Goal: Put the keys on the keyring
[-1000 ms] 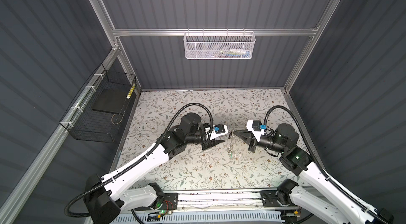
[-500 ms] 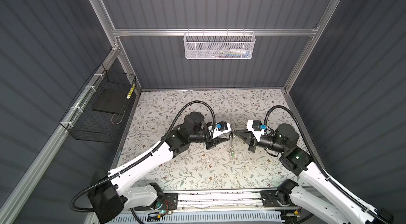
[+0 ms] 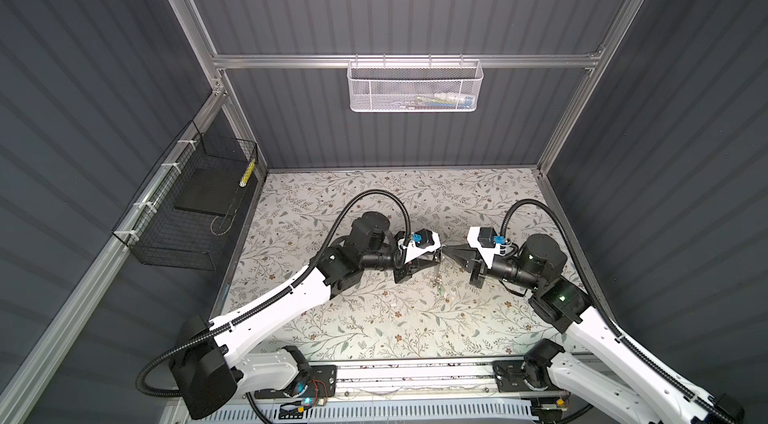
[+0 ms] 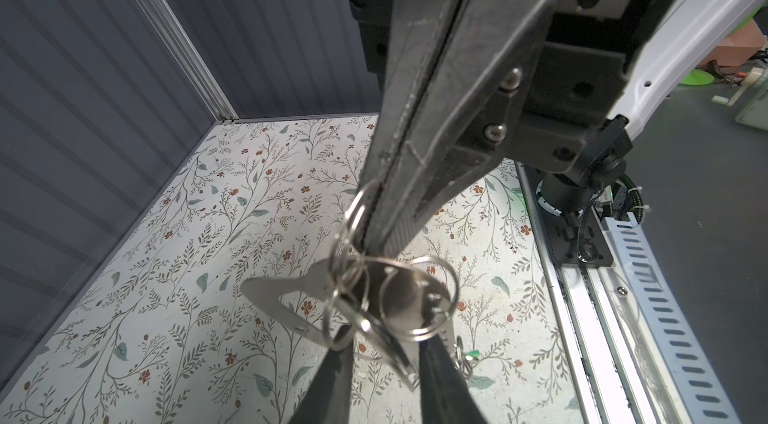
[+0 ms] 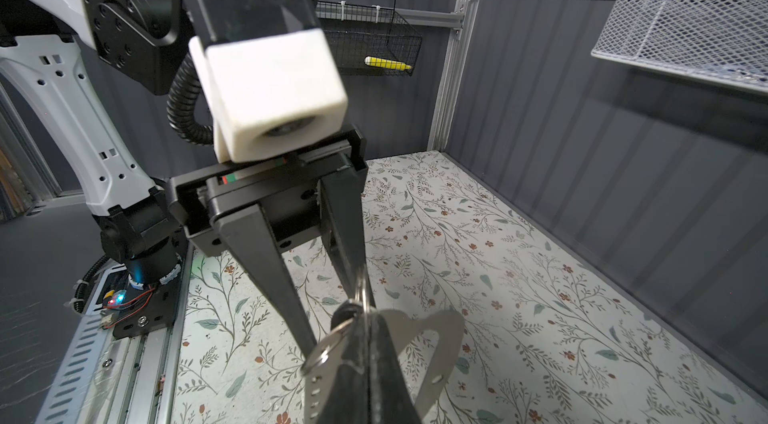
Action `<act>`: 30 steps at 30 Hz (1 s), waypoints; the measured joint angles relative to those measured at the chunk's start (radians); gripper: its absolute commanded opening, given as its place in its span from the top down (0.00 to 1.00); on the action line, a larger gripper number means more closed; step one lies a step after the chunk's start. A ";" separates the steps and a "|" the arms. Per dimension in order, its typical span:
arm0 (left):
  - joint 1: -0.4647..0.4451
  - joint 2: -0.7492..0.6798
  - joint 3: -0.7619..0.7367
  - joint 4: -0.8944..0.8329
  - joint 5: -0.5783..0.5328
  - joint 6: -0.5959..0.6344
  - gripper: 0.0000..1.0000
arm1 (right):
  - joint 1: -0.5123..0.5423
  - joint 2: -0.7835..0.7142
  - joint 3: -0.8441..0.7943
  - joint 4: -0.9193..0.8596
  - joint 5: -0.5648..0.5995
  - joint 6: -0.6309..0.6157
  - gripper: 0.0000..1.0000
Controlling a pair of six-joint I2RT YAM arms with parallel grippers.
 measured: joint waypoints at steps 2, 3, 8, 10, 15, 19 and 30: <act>0.000 0.002 0.000 0.000 0.000 0.000 0.77 | 0.000 0.000 -0.001 0.000 0.000 0.004 1.00; 0.000 0.002 0.000 0.000 0.000 0.000 0.79 | 0.000 0.000 -0.001 0.000 0.000 0.005 1.00; 0.000 0.002 0.000 0.000 -0.007 0.000 0.85 | 0.000 0.000 -0.001 0.000 -0.008 0.009 1.00; 0.000 0.002 0.000 0.000 -0.009 0.001 0.89 | 0.000 0.000 -0.002 0.001 -0.010 0.011 1.00; 0.000 0.002 0.000 -0.001 -0.010 0.006 1.00 | 0.000 0.000 -0.006 0.015 -0.017 0.016 1.00; 0.000 0.002 0.000 -0.009 0.005 0.013 1.00 | 0.000 0.000 -0.006 0.022 -0.023 0.018 1.00; 0.006 0.023 0.040 -0.111 0.070 0.089 0.83 | -0.002 -0.002 -0.024 0.032 -0.065 0.031 1.00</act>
